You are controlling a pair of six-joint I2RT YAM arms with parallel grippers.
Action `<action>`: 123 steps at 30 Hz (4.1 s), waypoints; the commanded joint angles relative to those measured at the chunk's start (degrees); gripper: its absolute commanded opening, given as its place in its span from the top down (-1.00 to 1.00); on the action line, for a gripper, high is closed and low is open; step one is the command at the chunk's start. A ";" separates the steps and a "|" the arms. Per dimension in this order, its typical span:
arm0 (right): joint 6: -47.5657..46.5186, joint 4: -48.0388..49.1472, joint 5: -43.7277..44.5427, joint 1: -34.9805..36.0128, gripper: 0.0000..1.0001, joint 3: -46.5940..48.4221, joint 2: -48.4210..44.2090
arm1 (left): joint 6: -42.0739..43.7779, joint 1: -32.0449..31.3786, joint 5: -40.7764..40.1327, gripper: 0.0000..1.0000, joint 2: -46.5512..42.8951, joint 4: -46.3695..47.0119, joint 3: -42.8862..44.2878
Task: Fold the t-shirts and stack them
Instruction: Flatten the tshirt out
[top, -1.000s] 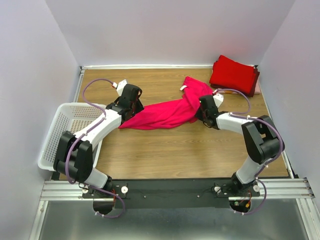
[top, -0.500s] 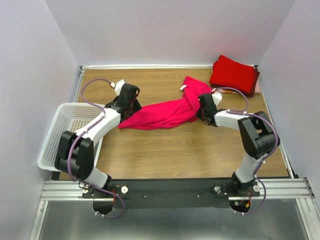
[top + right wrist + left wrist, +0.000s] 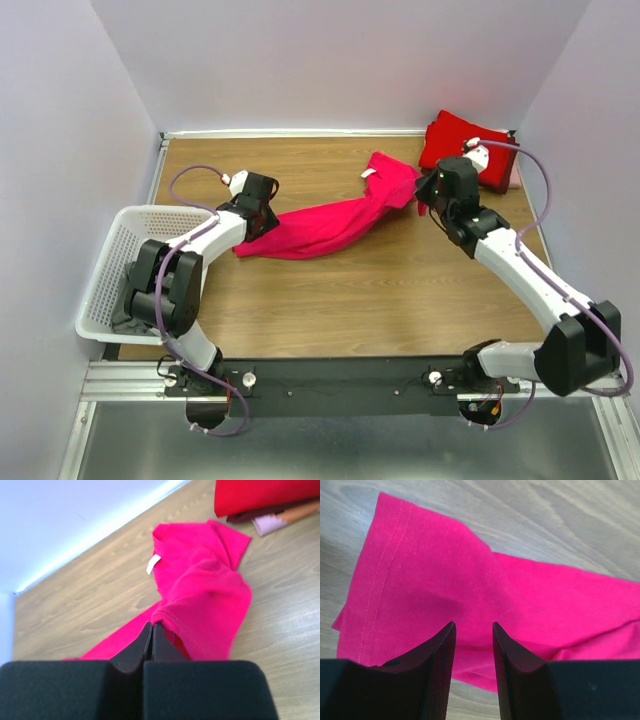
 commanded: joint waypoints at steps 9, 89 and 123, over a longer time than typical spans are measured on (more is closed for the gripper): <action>-5.03 -8.86 5.78 -0.60 0.99 9.48 -5.29 | 0.50 0.04 1.46 0.10 -2.12 0.05 -1.75; -5.20 -10.97 -1.60 -0.78 0.99 -2.73 -14.25 | 15.27 -10.77 -2.40 -0.17 3.93 -3.99 0.08; -6.52 -12.38 -0.80 -1.13 0.99 -3.52 -15.13 | 15.36 3.20 0.58 1.00 26.07 -8.12 43.05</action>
